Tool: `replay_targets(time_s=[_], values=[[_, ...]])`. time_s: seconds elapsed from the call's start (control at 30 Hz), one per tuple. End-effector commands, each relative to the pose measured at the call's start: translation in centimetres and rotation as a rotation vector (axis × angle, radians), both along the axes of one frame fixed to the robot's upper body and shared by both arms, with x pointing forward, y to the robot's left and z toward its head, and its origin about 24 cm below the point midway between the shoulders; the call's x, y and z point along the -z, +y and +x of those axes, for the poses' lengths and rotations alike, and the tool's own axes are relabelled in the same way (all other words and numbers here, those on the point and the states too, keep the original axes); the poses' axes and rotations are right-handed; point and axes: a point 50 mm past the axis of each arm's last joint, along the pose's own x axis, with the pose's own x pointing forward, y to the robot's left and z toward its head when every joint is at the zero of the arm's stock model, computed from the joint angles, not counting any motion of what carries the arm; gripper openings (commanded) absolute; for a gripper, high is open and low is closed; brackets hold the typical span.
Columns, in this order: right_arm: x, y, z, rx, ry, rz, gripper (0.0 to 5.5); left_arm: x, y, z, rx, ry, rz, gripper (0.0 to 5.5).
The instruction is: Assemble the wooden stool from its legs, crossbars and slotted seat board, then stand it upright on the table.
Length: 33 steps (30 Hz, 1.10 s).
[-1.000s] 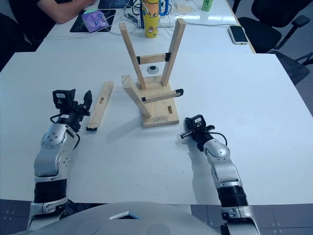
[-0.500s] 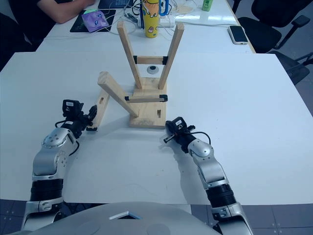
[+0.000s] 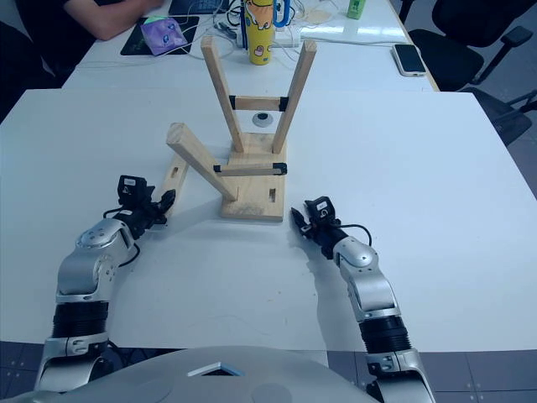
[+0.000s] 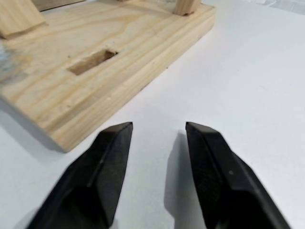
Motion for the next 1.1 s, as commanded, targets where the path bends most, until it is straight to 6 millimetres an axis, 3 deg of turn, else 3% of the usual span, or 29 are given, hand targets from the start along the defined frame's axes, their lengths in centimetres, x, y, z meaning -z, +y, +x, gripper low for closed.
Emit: replay_targets(time_s=[0.03, 0.3, 0.43, 0.5, 0.67, 0.73, 0.9, 1.03, 1.1], values=[[0.5, -0.1, 0.0, 0.019, 0.023, -0.003, 2.65, 0.4, -0.3, 0.2, 0.014, 0.04, -0.012, 2.79], [-0.2, -0.8, 0.5, 0.067, -0.012, 0.011, 2.84, 2.0, 0.3, -0.1, 0.004, 0.137, 0.064, 2.79], [-0.9, -1.9, 1.6, 0.124, -0.06, -0.003, 2.87, 1.7, 0.3, 0.2, -0.013, 0.097, 0.045, 2.13], [-1.0, -2.2, 2.0, 0.145, -0.063, 0.01, 2.87, 1.0, 0.5, 0.6, -0.031, 0.033, 0.049, 2.08], [-1.1, -2.4, 2.5, 0.177, -0.14, -0.032, 2.87, -3.9, 0.8, 2.0, -0.12, -0.382, 0.006, 2.08], [-0.9, -2.1, 2.4, 0.155, -0.115, 0.04, 2.87, -6.6, 0.4, 1.8, -0.119, -0.574, -0.044, 2.08], [-1.2, -2.7, 2.4, 0.15, -0.055, 0.243, 2.87, -12.1, -2.5, -0.2, 0.155, -0.898, -0.317, 2.08], [-1.1, -4.0, 2.8, 0.196, -0.014, 0.312, 2.87, -17.8, -3.0, -1.6, 0.306, -1.048, -0.399, 2.08], [-0.9, -4.5, 2.8, 0.226, -0.011, 0.29, 2.87, -19.6, -3.1, -2.0, 0.391, -1.064, -0.42, 2.08]])
